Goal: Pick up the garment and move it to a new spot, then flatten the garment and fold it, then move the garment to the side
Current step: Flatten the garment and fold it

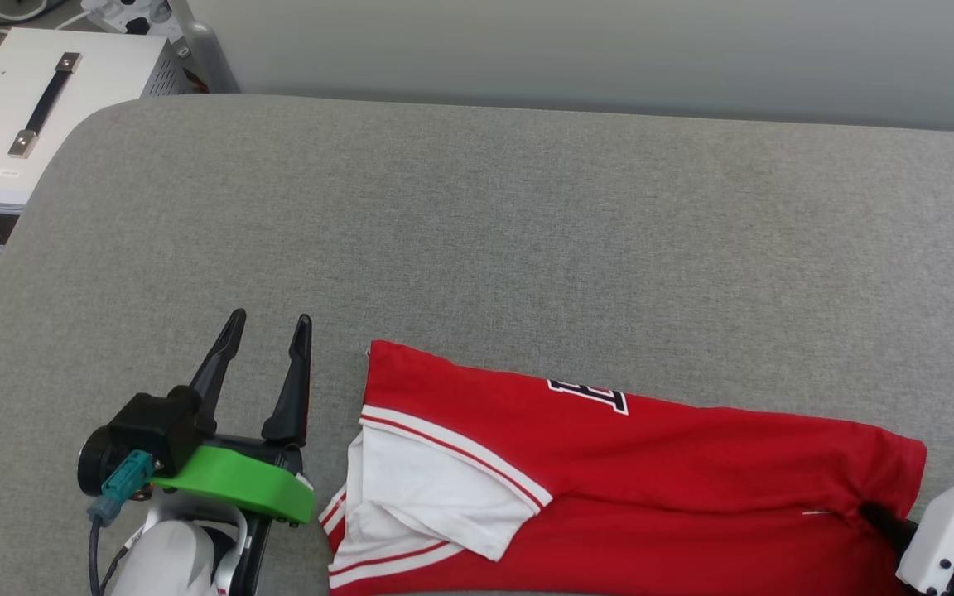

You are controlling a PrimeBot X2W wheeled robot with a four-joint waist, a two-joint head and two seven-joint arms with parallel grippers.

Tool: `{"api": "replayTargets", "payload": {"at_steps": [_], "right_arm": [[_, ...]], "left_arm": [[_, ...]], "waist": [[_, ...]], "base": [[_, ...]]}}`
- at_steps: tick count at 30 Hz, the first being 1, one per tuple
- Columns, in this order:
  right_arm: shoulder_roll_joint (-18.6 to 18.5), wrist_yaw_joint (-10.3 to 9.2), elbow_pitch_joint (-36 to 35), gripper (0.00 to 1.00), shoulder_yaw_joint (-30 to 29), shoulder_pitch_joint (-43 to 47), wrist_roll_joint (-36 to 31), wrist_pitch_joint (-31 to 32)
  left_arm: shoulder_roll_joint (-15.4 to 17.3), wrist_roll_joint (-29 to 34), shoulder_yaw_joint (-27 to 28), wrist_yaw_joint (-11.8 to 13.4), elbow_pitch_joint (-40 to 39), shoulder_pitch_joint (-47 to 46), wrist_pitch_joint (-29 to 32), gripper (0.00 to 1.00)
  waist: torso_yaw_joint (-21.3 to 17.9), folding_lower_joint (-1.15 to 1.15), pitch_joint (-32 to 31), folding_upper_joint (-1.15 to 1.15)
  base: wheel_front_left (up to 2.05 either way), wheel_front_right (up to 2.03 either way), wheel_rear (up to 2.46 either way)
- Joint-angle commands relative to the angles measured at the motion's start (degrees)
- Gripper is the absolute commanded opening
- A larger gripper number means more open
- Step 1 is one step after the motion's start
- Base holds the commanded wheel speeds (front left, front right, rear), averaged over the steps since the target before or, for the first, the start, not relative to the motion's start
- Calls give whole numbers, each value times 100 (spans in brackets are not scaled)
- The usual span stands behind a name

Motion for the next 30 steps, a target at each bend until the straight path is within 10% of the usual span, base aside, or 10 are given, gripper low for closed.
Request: {"api": "replayTargets", "payload": {"at_steps": [1, 14, 30], "right_arm": [[-79, 2, 41, 0, -30, 34, 37, -117], [-673, 2, 310, 0, -520, 72, -34, -632], [-92, 2, -808, 0, -25, 384, 629, -70]], "left_arm": [[-42, 44, 27, -37, 12, 78, -32, 100], [-80, 45, 43, -58, 105, 129, -32, 100], [-71, -197, -10, -60, 191, 422, -32, 100]], "waist": [[-28, 0, -26, 0], [-148, 0, -173, 0], [-234, 0, -844, 0]], "base": [[0, 0, 0], [0, 0, 0], [0, 0, 0]]}}
